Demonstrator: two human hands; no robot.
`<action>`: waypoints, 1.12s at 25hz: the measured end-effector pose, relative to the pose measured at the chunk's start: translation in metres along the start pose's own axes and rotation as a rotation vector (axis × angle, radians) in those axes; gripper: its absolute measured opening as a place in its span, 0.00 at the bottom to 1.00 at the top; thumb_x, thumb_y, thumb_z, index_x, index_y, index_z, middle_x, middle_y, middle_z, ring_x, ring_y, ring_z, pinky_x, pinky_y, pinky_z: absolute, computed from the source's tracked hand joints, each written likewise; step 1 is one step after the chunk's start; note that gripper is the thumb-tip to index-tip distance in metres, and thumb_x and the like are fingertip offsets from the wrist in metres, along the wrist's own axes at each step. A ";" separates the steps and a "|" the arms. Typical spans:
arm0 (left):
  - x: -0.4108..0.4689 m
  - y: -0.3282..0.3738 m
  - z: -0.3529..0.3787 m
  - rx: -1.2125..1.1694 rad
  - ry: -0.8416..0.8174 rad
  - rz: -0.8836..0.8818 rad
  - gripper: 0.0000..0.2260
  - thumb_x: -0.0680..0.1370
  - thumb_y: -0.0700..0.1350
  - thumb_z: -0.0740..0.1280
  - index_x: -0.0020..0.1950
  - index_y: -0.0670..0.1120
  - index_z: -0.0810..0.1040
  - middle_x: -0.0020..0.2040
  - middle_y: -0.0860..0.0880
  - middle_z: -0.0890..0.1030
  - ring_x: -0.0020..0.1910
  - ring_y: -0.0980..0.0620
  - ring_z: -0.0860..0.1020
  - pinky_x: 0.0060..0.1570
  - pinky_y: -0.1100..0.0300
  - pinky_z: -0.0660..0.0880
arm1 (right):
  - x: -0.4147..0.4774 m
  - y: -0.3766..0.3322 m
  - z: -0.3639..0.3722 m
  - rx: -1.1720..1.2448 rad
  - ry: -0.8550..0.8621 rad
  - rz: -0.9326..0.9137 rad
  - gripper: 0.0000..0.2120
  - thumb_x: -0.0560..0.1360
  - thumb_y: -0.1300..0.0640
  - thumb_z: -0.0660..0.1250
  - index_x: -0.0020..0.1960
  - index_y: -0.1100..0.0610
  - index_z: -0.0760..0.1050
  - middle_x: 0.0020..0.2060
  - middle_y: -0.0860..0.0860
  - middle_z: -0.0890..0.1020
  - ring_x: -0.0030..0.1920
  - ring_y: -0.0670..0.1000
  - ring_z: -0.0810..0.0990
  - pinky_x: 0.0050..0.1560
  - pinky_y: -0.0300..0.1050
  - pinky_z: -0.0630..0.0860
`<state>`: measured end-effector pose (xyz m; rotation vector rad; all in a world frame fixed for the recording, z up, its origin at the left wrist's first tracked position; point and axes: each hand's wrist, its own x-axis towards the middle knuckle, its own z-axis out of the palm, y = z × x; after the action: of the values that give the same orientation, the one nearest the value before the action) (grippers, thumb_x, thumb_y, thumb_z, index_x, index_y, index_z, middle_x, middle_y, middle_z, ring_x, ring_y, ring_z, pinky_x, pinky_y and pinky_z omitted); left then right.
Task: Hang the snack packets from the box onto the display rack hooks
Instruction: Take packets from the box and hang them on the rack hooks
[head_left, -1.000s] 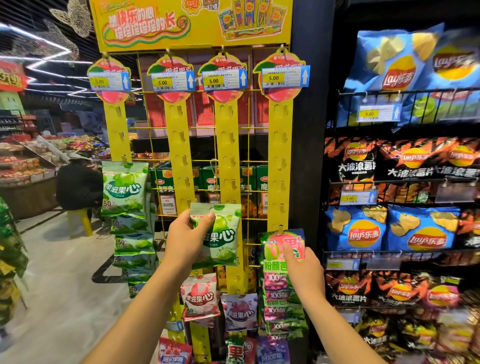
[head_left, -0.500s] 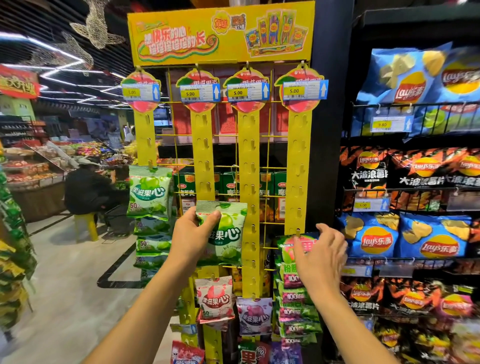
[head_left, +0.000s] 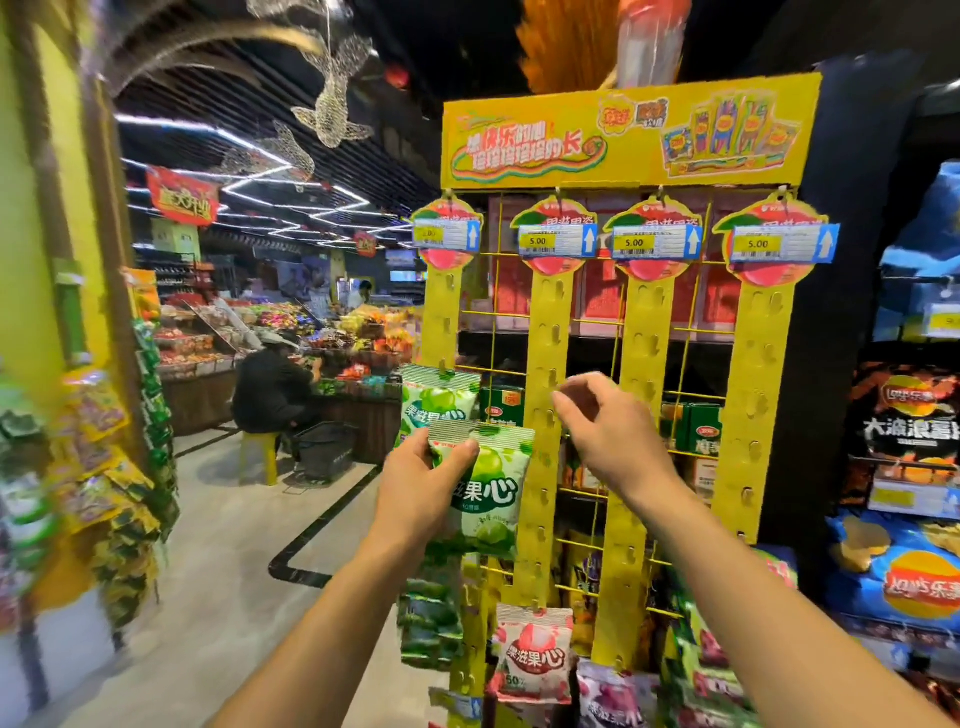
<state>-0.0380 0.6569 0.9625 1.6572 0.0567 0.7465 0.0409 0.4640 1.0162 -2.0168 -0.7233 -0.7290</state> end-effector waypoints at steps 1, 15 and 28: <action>0.005 0.002 -0.008 -0.006 0.012 -0.002 0.05 0.81 0.46 0.72 0.53 0.46 0.82 0.47 0.47 0.88 0.45 0.52 0.87 0.41 0.58 0.83 | 0.012 -0.010 0.006 0.010 -0.015 -0.026 0.09 0.81 0.50 0.66 0.56 0.52 0.80 0.45 0.46 0.80 0.47 0.49 0.78 0.45 0.43 0.74; 0.126 0.023 -0.032 0.031 0.096 0.054 0.09 0.83 0.50 0.69 0.53 0.45 0.80 0.45 0.47 0.87 0.41 0.54 0.87 0.43 0.50 0.86 | 0.194 -0.071 0.072 -0.122 -0.083 -0.098 0.19 0.78 0.46 0.68 0.35 0.56 0.84 0.32 0.51 0.86 0.33 0.52 0.84 0.43 0.54 0.83; 0.179 0.018 -0.031 0.051 0.079 0.120 0.22 0.78 0.62 0.68 0.50 0.42 0.81 0.47 0.41 0.86 0.48 0.39 0.85 0.51 0.35 0.82 | 0.203 -0.073 0.078 -0.106 -0.150 -0.056 0.13 0.79 0.53 0.70 0.39 0.58 0.84 0.29 0.51 0.84 0.20 0.47 0.77 0.18 0.36 0.67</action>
<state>0.0810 0.7572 1.0576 1.6899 0.0327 0.9080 0.1408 0.6094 1.1635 -2.1725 -0.8466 -0.6648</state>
